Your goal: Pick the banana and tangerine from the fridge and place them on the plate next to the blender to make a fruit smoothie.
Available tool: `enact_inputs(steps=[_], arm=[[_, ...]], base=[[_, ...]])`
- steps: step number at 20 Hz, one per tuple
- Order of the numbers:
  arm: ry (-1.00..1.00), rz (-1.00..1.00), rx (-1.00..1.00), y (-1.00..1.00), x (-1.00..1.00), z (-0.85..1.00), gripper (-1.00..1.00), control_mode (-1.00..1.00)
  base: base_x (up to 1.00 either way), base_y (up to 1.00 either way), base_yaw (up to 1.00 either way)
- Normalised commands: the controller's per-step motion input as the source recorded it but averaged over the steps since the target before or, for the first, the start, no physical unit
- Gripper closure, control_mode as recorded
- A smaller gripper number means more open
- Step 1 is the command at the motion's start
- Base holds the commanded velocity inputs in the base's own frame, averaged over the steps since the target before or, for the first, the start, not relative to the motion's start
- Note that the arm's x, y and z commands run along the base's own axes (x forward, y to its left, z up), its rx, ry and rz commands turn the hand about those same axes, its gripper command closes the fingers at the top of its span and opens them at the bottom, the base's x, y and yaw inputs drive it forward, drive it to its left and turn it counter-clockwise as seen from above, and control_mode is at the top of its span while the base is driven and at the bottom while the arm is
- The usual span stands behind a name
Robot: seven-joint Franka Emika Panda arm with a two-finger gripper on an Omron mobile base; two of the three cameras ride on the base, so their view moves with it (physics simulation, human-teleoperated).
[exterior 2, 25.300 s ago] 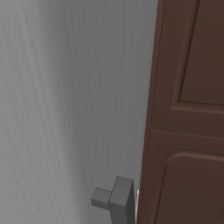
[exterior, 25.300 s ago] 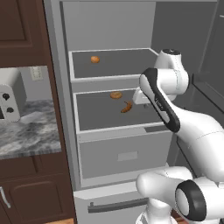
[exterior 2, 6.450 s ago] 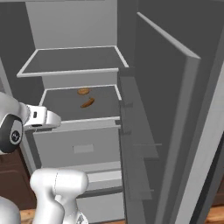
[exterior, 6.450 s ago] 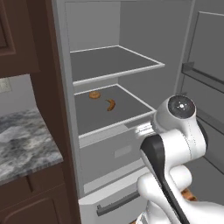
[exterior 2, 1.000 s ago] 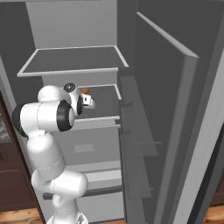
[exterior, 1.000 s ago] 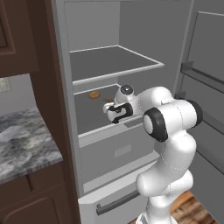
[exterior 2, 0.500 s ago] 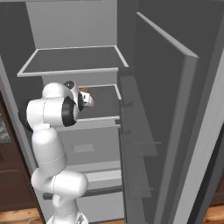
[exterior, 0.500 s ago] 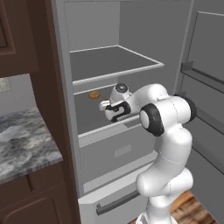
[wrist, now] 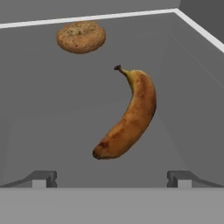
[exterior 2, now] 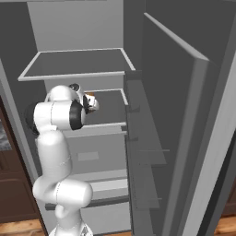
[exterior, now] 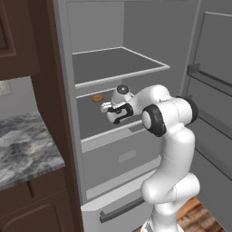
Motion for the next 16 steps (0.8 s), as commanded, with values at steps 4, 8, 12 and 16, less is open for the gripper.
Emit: enact_inputs(steps=[4,8,12,16], arm=[[0.00,0.00,0.00,0.00,0.19,-0.29,-1.00,-1.00],[0.00,0.00,0.00,0.03,0.26,-0.17,-1.00,-1.00],[0.02,0.00,0.00,0.01,0.23,-0.24,-1.00,-1.00],[0.04,0.00,0.00,0.04,0.27,-0.19,-1.00,-1.00]], base=[[0.00,0.00,0.00],[0.00,0.00,0.00],[0.00,0.00,0.00],[0.00,0.00,0.00]])
